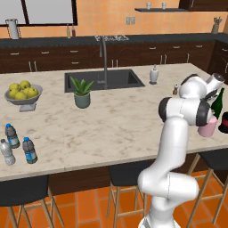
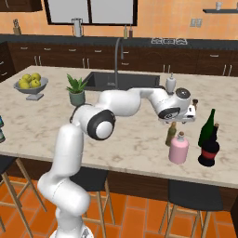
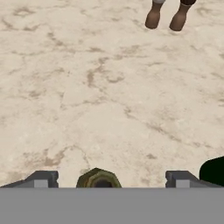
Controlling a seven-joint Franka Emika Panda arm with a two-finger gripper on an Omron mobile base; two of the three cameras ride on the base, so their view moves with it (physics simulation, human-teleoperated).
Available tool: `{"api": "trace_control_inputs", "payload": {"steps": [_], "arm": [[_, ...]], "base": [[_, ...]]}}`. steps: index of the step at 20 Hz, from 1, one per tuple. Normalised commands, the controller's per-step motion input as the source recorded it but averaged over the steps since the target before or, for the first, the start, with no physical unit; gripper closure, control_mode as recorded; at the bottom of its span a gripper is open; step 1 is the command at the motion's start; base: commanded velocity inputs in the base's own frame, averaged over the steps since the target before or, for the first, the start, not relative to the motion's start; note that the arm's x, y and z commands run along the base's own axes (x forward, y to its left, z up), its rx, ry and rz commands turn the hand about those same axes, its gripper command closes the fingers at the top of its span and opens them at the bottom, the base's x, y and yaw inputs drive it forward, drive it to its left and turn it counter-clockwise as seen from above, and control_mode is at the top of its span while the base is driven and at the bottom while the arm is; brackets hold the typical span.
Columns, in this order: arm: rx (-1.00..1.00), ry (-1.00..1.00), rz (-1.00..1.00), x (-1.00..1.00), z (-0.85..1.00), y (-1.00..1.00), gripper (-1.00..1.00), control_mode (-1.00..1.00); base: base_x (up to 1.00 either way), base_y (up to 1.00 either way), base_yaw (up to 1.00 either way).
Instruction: Move the plastic bottles in the middle to the plastics group, and the glass bottles in the middle to the glass group.
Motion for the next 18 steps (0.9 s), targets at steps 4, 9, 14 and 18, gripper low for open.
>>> {"api": "trace_control_inputs", "payload": {"steps": [4,9,14,18], "arm": [[-0.01,0.00,0.02,-0.20,0.01,0.06,-1.00,-1.00],[-0.01,-0.01,0.00,-0.05,0.40,0.00,-1.00,-1.00],[0.00,0.00,0.00,-0.34,0.68,0.02,-1.00,-1.00],[0.00,0.00,-0.16,-0.76,0.30,0.36,-1.00,-1.00]], "base": [[0.00,0.00,0.00],[0.00,0.00,0.00],[0.00,0.00,0.00],[0.00,0.00,0.00]]}}
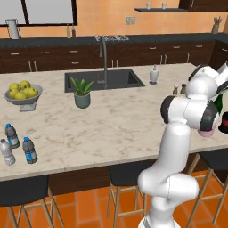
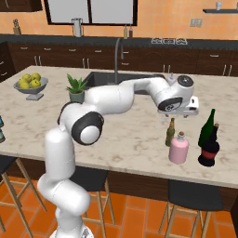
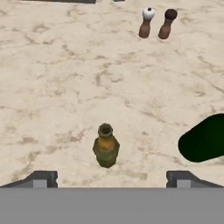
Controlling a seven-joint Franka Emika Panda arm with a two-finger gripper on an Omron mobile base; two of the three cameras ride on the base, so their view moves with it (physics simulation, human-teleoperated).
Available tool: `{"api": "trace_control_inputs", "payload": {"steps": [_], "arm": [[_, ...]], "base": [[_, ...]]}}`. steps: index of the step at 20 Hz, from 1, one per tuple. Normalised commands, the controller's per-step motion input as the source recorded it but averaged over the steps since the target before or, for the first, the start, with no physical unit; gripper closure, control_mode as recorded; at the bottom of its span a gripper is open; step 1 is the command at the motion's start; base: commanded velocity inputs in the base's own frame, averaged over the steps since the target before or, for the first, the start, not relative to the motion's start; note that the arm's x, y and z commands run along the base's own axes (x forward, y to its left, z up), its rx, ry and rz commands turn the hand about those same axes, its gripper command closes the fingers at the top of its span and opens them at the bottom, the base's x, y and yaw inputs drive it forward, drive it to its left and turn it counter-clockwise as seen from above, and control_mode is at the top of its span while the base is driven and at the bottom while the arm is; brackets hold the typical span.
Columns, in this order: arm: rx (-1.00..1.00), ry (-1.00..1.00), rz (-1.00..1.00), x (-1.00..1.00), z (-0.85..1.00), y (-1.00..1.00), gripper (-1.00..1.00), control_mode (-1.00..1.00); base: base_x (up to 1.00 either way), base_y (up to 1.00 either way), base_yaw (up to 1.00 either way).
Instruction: Move the plastic bottles in the middle to the plastics group, and the glass bottles in the middle to the glass group.
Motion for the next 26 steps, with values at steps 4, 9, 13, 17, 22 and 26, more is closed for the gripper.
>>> {"api": "trace_control_inputs", "payload": {"steps": [4,9,13,17,22,26], "arm": [[0.00,0.01,-0.18,-0.69,0.10,0.64,-1.00,-1.00],[0.00,0.06,-0.14,-0.50,0.01,0.80,-1.00,-1.00],[0.00,0.09,-0.14,-0.48,0.00,0.81,-1.00,-1.00],[0.06,0.06,-0.14,-0.55,0.00,0.75,-1.00,-1.00],[0.14,0.01,-0.17,-0.56,0.01,0.68,-1.00,-1.00],[0.19,0.00,-0.20,-0.63,0.01,0.64,-1.00,-1.00]], "base": [[0.00,0.00,0.00],[0.00,0.00,0.00],[0.00,0.00,0.00],[0.00,0.00,0.00],[0.00,0.00,0.00],[0.00,0.00,0.00]]}}
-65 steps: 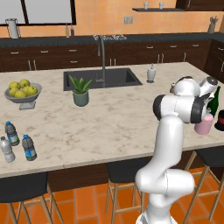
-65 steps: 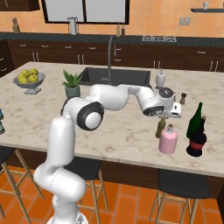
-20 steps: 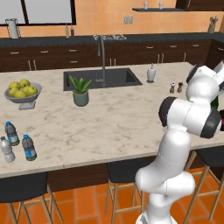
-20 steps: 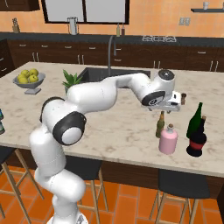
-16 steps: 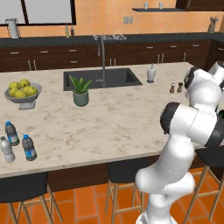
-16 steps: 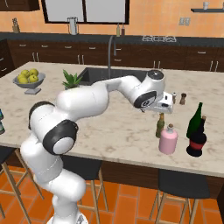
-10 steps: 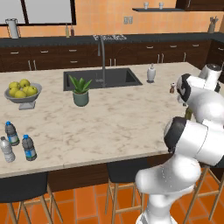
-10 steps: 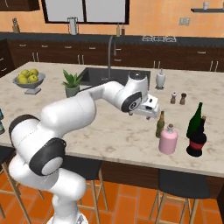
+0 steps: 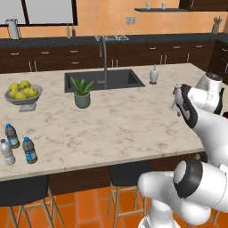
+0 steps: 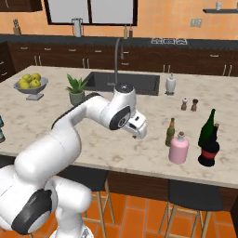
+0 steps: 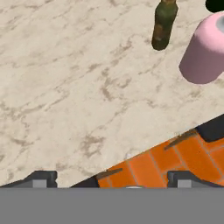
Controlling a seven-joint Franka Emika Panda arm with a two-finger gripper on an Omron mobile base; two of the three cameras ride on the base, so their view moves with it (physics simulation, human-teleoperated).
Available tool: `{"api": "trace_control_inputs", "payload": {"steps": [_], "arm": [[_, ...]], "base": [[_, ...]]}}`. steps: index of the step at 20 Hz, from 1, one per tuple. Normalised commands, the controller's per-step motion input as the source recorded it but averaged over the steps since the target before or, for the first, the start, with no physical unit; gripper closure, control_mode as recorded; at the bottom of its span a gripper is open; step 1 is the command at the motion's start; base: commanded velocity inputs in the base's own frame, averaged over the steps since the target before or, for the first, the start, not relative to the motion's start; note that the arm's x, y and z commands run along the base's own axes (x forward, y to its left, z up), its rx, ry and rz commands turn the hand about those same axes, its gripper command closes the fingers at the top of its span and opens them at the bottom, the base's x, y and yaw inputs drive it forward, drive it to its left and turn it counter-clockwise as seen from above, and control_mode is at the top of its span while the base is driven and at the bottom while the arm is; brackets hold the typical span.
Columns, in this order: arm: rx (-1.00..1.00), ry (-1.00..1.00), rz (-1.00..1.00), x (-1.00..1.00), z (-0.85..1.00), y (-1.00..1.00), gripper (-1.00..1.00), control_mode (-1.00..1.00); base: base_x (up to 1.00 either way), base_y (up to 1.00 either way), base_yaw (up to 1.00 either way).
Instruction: Move the plastic bottles in the middle to the plastics group, and the glass bottles in the middle to the glass group.
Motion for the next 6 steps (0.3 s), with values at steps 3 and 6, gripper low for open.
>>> {"api": "trace_control_inputs", "payload": {"steps": [3,6], "arm": [[0.15,0.00,-0.18,-0.64,0.00,0.66,-1.00,-1.00],[0.13,0.00,-0.15,-0.64,0.00,0.69,-1.00,-1.00]], "base": [[0.00,0.00,0.00],[0.00,0.00,0.00]]}}
